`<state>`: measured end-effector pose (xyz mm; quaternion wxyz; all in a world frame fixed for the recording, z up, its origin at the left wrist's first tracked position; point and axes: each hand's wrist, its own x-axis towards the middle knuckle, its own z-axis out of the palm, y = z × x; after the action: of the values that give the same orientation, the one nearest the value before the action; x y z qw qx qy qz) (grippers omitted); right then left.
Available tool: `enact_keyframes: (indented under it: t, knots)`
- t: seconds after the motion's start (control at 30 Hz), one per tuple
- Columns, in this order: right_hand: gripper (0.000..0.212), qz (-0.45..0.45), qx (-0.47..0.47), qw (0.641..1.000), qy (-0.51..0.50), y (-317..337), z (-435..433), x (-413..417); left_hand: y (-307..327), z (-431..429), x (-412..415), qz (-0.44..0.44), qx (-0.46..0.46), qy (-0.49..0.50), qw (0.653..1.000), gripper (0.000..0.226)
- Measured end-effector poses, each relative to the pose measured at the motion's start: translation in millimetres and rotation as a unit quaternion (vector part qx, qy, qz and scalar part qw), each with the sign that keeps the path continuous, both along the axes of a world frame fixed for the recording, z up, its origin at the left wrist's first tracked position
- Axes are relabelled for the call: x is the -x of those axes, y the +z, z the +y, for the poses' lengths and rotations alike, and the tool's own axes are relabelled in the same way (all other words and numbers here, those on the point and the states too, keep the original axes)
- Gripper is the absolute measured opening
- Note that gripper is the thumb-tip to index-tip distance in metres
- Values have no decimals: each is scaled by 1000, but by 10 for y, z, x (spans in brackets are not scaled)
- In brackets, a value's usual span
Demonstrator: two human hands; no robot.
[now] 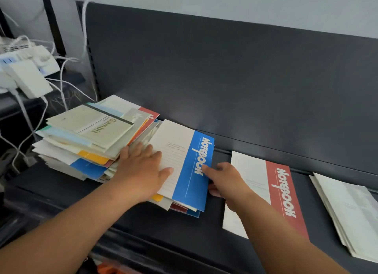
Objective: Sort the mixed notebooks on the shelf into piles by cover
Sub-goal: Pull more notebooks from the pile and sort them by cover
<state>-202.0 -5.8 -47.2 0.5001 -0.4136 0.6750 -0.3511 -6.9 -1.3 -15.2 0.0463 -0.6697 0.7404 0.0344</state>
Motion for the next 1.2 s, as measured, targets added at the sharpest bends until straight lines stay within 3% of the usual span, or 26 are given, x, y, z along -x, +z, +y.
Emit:
enact_keyframes:
  t: [0.07, 0.13, 0.6, 0.8, 0.9, 1.03, 1.1, 1.2]
  knots:
    - [30, -78, -22, 996, -25, -4, -43, 2, 14, 28, -2, 22, -10, -24, 999, 64]
    - [14, -98, -20, 994, -42, 25, -44, 40, 20, 14, -27, 41, -4, -33, 999, 65]
    - [13, 30, 74, 984, -156, 252, 465, 1012, -135, -114, 70, 22, -21, -72, 997, 67]
    - [5, 284, 41, 945, -158, 14, 553, 1335, -144, -85, 75, 27, -16, -66, 997, 66]
    - [32, 391, 12, 910, -136, -149, 546, 1324, -138, -65, 68, 32, -15, -64, 997, 67]
    - [53, 537, -34, 838, -87, -70, 535, 1186, -119, -20, 19, 30, -15, -58, 998, 75]
    - [53, 519, 17, 852, -67, 17, 514, 1022, -109, 20, -13, 22, -33, -59, 997, 83]
    - [44, 358, 105, 928, -19, 132, 420, 625, -90, 74, -43, 16, -60, -65, 996, 95]
